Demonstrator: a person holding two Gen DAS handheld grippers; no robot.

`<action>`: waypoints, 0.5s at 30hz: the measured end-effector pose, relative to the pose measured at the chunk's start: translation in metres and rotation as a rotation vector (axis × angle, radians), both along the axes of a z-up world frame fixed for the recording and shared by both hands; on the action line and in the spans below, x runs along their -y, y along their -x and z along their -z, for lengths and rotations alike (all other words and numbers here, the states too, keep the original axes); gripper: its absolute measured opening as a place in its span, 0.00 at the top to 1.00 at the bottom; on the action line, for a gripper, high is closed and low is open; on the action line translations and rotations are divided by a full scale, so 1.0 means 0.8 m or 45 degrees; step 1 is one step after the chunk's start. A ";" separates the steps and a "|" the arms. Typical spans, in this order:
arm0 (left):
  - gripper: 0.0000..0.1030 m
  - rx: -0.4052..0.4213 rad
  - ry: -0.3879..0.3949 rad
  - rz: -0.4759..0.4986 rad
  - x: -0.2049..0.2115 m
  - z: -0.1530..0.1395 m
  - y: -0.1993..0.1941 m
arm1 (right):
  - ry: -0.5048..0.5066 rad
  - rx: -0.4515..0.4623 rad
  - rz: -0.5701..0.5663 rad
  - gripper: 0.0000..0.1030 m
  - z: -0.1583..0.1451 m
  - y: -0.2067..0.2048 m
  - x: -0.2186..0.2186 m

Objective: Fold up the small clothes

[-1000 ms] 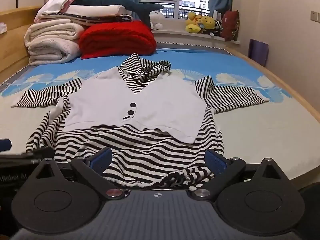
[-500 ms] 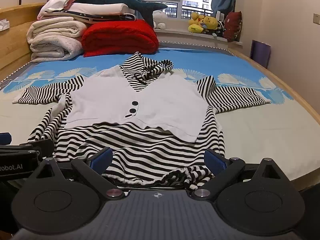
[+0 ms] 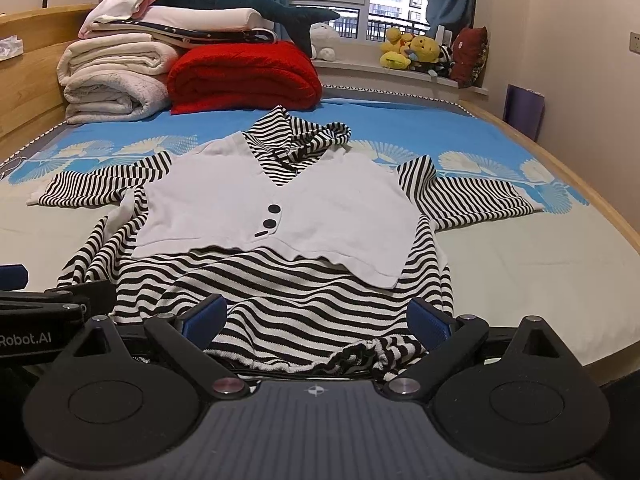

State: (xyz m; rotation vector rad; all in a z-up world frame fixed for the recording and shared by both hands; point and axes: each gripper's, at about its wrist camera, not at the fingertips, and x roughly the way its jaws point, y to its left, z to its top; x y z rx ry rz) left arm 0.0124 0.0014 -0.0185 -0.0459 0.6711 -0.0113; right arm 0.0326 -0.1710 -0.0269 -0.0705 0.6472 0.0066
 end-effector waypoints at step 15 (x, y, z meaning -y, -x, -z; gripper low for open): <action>0.03 0.001 0.000 0.001 0.001 0.000 0.000 | -0.002 0.001 0.001 0.07 0.000 0.000 0.000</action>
